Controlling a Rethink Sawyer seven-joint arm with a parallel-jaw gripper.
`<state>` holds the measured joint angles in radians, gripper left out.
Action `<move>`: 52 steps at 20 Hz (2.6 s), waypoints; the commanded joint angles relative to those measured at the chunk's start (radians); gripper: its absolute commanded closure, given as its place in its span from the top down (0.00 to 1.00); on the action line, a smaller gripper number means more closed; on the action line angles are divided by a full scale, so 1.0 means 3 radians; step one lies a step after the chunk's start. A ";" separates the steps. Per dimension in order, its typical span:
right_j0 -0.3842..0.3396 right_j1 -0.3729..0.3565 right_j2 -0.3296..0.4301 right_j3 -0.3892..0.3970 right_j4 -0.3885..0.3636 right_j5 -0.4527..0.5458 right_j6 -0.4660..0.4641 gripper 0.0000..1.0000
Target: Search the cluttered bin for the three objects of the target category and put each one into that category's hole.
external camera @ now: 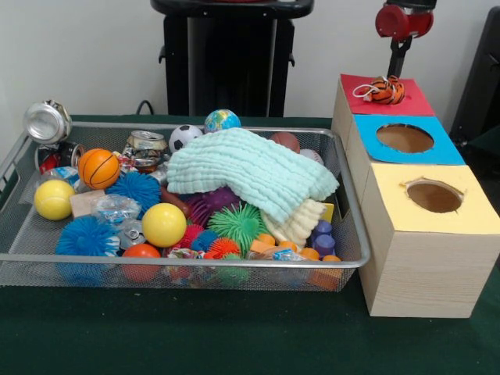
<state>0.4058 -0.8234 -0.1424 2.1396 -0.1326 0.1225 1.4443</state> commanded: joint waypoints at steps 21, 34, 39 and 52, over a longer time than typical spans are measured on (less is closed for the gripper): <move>-0.0372 0.0003 0.0447 -0.0014 0.0056 0.0181 0.0531 0.00; -0.0163 -0.0113 0.0259 0.0058 0.0144 0.0552 0.0623 0.00; -0.0253 -0.0263 0.0354 0.0096 0.0174 0.0763 0.0559 0.00; -0.0166 -0.0454 0.0110 -0.0284 -0.0038 0.1114 0.0506 0.00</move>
<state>0.3611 -0.9452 -0.0909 2.1444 -0.1301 0.3645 1.4443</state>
